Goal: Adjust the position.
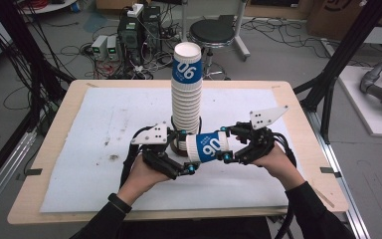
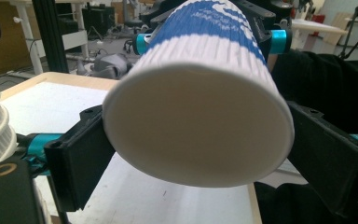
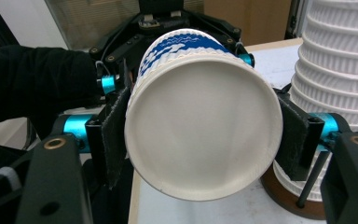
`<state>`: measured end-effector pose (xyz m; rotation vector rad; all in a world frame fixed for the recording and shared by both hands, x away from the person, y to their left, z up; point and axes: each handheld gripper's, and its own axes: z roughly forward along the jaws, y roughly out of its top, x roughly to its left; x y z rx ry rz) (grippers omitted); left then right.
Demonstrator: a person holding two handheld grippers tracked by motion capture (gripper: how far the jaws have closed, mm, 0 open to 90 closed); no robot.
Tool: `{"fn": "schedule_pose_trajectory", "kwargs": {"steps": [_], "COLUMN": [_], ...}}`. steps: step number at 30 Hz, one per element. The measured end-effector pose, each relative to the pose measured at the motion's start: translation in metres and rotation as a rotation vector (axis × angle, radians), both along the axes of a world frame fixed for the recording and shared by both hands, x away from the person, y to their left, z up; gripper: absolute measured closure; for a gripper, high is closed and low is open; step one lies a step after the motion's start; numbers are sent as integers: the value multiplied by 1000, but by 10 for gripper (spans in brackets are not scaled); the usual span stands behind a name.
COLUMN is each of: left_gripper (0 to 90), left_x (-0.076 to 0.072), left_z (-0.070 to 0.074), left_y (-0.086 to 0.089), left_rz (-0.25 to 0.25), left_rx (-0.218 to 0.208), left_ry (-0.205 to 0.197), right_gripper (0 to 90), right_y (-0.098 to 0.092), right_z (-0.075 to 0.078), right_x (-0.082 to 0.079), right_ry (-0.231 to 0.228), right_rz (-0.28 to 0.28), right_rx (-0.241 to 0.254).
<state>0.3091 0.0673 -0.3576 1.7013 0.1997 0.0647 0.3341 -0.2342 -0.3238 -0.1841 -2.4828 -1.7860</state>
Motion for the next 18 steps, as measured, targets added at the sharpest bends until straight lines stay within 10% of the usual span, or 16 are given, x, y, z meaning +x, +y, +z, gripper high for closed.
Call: {"fn": "schedule_pose_trajectory", "kwargs": {"steps": [18], "left_gripper": [198], "left_x": [2], "left_z": [4], "left_y": [10], "left_rz": [-31], "left_rx": [-64], "left_ry": [-2], "right_gripper": [300], "right_y": [5], "right_z": [-7], "right_x": [2], "right_ry": [39], "right_rz": [38], "right_rx": [39]}}
